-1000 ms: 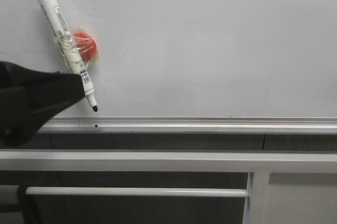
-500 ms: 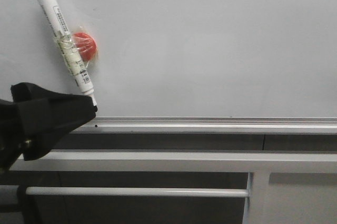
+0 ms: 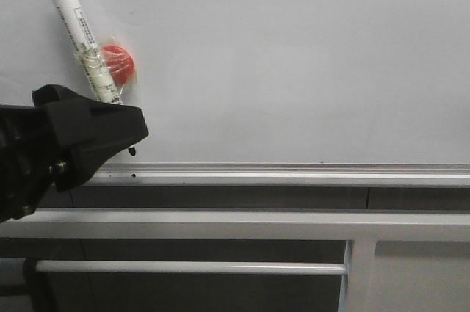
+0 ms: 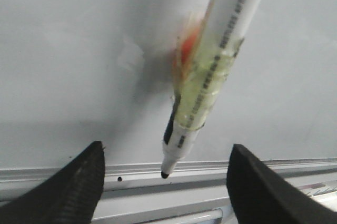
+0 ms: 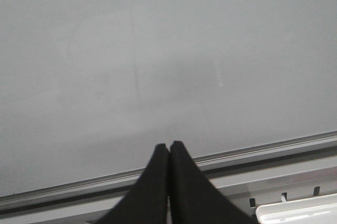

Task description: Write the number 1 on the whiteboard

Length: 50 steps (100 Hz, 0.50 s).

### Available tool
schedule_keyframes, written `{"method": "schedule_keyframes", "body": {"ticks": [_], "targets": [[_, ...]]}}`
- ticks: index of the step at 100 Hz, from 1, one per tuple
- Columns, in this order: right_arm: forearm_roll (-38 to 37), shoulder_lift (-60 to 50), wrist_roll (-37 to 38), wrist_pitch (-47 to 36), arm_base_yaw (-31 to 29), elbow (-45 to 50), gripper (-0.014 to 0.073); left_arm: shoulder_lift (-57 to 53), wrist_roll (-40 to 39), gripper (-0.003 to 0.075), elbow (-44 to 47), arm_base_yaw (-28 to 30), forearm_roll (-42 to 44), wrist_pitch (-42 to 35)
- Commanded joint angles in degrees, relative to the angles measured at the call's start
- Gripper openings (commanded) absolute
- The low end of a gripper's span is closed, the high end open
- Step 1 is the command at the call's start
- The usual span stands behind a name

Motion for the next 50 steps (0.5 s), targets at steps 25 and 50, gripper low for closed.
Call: {"method": "schedule_keyframes", "body": {"ticks": [25, 50], "targets": [[-0.33, 1.31, -0.73, -4.73, 0.11, -2.09, -0.0064, -0.99, -0.75, 0.0440, -1.81, -0.45, -2.32, -14.18], [-0.33, 1.31, -0.73, -4.73, 0.11, -2.09, -0.0064, -0.99, -0.75, 0.0399, -1.94, -0.45, -3.14, -14.18]]}}
